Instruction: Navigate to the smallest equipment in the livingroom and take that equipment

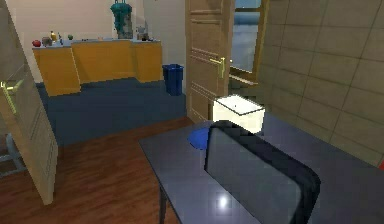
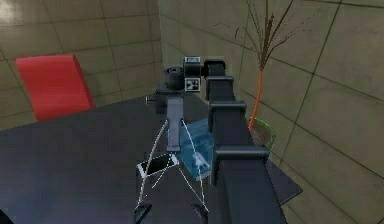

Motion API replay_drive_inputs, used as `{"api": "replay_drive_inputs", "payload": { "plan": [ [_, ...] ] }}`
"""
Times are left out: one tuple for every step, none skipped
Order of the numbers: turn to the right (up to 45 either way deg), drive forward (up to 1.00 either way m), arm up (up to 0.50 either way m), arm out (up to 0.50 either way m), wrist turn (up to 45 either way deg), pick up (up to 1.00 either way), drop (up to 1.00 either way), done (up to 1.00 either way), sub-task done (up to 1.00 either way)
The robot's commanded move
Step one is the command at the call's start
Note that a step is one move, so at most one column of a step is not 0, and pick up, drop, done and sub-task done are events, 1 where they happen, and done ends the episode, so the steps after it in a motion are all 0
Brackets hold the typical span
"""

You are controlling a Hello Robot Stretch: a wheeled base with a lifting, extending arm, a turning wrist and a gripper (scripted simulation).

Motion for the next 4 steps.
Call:
{"api": "replay_drive_inputs", "payload": {
  "plan": [
    [0.0,0.00,0.00,0.00,45.0,0.00,0.00,0.00,0.00],
    [0.0,0.00,0.00,0.00,45.0,0.00,0.00,0.00,0.00],
    [0.0,0.00,0.00,0.00,36.0,0.00,0.00,0.00,0.00],
    [0.0,0.00,-0.30,0.00,0.0,0.00,0.00,0.00,0.00]
  ]
}}
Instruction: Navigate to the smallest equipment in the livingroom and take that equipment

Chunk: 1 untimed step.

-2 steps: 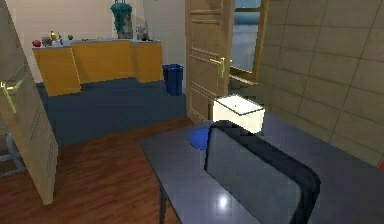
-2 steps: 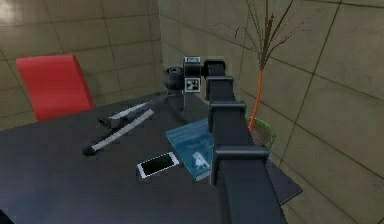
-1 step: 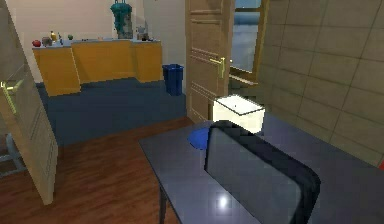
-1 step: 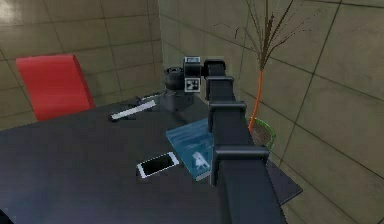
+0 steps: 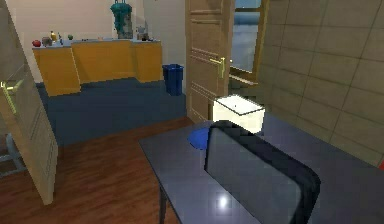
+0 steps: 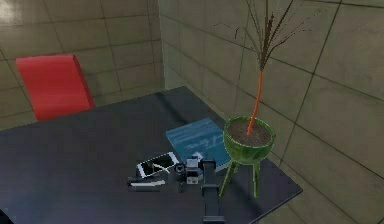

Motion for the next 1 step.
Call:
{"api": "replay_drive_inputs", "payload": {
  "plan": [
    [0.0,0.00,0.00,0.00,0.0,1.00,0.00,0.00,0.00]
  ]
}}
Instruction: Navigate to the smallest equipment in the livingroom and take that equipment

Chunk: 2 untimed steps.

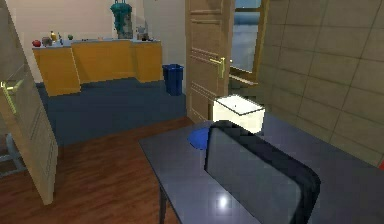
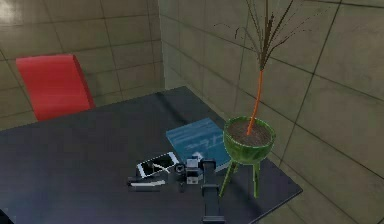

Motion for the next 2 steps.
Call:
{"api": "replay_drive_inputs", "payload": {
  "plan": [
    [0.0,0.00,0.10,0.00,0.0,0.00,0.00,0.00,0.00],
    [0.0,0.00,0.00,0.00,0.0,0.00,0.00,1.00,0.00]
  ]
}}
